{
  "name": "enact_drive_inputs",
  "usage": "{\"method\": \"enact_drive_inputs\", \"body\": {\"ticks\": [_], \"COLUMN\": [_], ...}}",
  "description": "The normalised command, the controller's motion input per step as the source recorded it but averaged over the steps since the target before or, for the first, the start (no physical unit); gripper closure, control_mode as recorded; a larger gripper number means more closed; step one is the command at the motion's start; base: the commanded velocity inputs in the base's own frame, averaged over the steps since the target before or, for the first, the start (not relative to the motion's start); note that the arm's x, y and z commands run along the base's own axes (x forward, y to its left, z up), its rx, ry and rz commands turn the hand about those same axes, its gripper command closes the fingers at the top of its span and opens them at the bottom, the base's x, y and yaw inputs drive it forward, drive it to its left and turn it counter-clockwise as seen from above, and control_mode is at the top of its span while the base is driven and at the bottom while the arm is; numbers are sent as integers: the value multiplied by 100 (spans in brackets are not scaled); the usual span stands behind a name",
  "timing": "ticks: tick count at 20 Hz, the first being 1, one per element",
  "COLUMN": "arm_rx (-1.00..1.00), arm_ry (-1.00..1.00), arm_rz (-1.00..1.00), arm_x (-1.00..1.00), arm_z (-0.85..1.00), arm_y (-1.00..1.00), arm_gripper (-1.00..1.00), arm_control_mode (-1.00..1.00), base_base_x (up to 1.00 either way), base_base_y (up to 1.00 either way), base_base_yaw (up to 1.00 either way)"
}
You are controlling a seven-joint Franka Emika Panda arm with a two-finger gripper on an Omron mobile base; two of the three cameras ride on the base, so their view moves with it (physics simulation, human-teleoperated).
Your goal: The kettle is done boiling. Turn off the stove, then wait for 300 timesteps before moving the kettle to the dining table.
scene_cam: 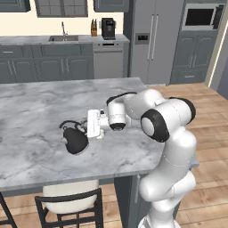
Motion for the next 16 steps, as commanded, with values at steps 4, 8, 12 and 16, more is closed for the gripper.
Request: {"method": "enact_drive_inputs", "body": {"ticks": [4,8,12,16], "arm_rx": [6,4,2,1], "arm_ry": [-2,-2,-2,-3], "arm_rz": [0,0,0,0], "arm_x": [-49,-44,-33,-19], "arm_z": [-27,-34,-36,-21], "arm_y": [-26,-23,-13,-1], "arm_gripper": [100,100,-100,-100], "arm_control_mode": [-100,-100,-100,-100], "base_base_x": [0,0,0,0], "base_base_y": [0,0,0,0], "base_base_yaw": [0,0,0,0]}}
